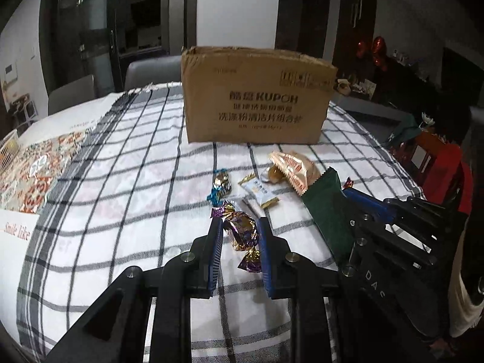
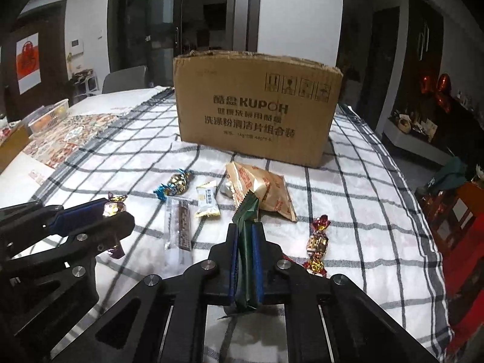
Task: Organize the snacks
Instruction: 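Carry the purple candy and green packet over the box with both grippers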
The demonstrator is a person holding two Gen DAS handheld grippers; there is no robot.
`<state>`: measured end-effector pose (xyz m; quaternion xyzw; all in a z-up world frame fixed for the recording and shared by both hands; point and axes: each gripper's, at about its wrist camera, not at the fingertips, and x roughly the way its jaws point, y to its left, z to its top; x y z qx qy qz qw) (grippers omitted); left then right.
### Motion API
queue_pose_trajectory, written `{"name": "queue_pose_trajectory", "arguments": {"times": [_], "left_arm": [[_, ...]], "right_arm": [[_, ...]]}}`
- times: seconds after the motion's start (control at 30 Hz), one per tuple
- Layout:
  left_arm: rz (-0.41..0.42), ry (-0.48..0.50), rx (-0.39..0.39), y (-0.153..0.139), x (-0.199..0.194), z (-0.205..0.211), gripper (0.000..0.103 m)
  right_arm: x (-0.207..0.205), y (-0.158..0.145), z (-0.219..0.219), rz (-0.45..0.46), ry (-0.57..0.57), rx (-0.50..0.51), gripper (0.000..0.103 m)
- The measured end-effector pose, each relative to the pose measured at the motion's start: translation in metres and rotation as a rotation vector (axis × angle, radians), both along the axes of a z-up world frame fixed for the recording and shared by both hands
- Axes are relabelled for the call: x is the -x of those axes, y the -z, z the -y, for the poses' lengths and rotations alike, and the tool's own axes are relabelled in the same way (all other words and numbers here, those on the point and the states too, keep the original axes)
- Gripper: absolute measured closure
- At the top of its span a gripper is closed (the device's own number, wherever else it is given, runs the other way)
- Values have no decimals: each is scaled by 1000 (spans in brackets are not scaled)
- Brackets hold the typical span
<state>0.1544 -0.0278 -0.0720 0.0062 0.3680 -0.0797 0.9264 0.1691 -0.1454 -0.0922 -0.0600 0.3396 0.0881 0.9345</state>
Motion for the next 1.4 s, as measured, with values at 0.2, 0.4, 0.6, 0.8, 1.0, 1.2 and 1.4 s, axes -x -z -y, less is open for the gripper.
{"name": "queue_pose_trajectory", "arguments": {"times": [0.2,0.4,0.6,0.8,1.0,1.2,1.4], "left_arm": [[51,17,-9,-19,3,0,80],[132,21,-30,-44,2,0,80],[180,42,3,-68,-9,-4,80],[197,54,45,-90,-31,-12,80],[241,72,25,-113,-56,-14,80],[268,95,30,-138,-84,-12,80],[265,114,58,-157,-112,-9,80]], "right_arm": [[5,-20,1,55,-2,-18,93],[5,-41,5,109,2,-44,93],[1,-66,10,184,14,-53,93],[-11,-94,19,237,29,-101,93],[-32,-120,21,285,30,-127,93],[-58,-141,24,316,25,-147,93],[-86,-157,30,299,27,-183,93]]}}
